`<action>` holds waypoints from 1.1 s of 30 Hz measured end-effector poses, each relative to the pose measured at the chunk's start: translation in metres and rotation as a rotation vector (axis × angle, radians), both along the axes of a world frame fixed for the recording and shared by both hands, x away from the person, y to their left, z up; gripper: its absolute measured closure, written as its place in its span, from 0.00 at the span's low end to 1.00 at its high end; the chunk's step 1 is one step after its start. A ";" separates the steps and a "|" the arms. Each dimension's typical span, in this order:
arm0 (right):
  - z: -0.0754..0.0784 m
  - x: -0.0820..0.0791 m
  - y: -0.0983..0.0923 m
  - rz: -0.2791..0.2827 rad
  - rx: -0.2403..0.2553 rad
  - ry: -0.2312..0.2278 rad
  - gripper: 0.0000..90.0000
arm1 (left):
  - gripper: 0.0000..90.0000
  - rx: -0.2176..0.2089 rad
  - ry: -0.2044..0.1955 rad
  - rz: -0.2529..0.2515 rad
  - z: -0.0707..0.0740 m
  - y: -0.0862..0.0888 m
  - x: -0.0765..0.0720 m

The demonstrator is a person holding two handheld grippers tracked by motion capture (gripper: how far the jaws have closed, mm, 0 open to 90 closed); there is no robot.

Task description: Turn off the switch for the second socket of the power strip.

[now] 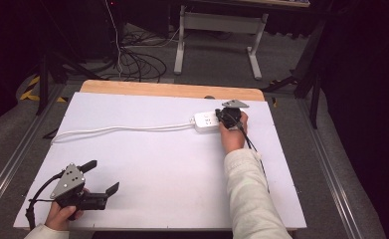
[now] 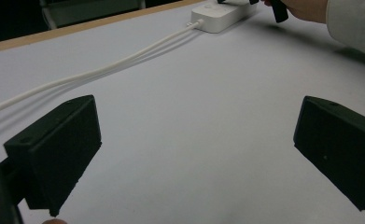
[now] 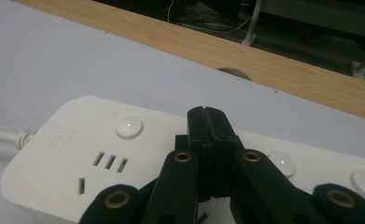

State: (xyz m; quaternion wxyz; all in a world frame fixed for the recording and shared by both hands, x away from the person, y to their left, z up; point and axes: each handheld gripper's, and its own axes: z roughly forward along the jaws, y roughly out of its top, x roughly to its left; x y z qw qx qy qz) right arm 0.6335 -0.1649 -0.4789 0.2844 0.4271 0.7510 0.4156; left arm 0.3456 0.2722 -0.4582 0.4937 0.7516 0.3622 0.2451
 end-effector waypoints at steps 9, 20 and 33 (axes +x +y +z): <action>0.000 0.000 -0.001 -0.015 0.028 0.016 1.00 | 0.02 -0.006 0.004 0.001 -0.001 -0.001 0.000; 0.001 0.002 -0.002 -0.019 0.051 0.034 1.00 | 0.02 0.002 0.002 -0.002 0.000 -0.001 0.000; 0.002 0.001 0.000 -0.023 0.028 0.042 1.00 | 0.02 0.001 0.002 -0.007 0.000 -0.002 0.000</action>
